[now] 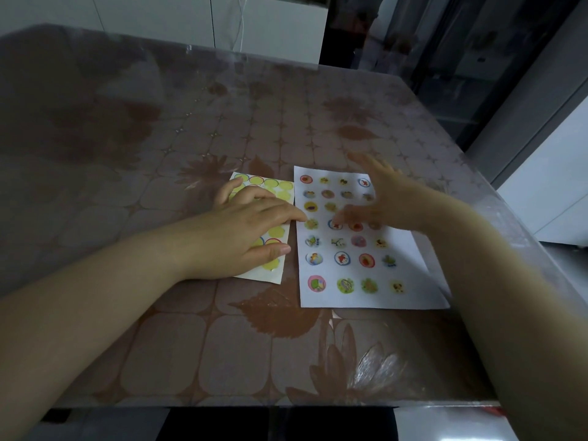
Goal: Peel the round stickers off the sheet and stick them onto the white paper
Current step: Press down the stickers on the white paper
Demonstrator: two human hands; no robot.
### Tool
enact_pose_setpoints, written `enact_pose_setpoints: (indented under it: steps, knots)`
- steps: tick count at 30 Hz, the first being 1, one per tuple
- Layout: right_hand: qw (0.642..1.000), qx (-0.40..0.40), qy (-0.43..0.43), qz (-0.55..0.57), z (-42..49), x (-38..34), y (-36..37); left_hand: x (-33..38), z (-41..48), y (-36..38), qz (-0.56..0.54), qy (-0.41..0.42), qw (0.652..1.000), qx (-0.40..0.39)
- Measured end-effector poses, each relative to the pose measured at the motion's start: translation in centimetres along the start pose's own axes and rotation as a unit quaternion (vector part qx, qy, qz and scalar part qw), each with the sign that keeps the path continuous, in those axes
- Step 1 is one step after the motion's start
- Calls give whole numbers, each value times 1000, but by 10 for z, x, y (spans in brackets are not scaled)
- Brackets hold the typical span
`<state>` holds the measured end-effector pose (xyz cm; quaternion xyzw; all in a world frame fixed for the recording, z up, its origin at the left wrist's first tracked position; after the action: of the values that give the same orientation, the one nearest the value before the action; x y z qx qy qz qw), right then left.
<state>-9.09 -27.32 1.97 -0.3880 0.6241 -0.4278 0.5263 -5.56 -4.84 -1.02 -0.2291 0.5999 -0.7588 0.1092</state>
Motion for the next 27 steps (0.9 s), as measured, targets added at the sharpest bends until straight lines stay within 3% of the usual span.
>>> enact_pose_setpoints:
  steps: [6, 11, 18, 27]
  knots:
    - [1000, -17, 9, -7, 2, -2, 3, 0, 0, 0, -8, 5, 1000, 4]
    - [994, -7, 54, 93, -2, 15, -10, 0, 0, 1, -1, 1, 1000, 2]
    - [998, -31, 61, 0, -1, 16, -5, 0, 0, 1, -3, 6, 1000, 5]
    - [995, -30, 91, 4, 0, 18, -3, 0, -1, 1, 3, 2, 1000, 1]
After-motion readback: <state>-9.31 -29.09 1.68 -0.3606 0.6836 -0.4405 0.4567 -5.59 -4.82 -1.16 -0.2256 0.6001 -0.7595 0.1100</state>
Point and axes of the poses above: each hand's wrist, its own z-axis towards the middle knuckle, its own y-axis out of the palm, x = y × z, the point moved 2 cm from there along z, towards the middle knuckle, and after that the axes turned 3 degrees about x, right-handed, at the moved point
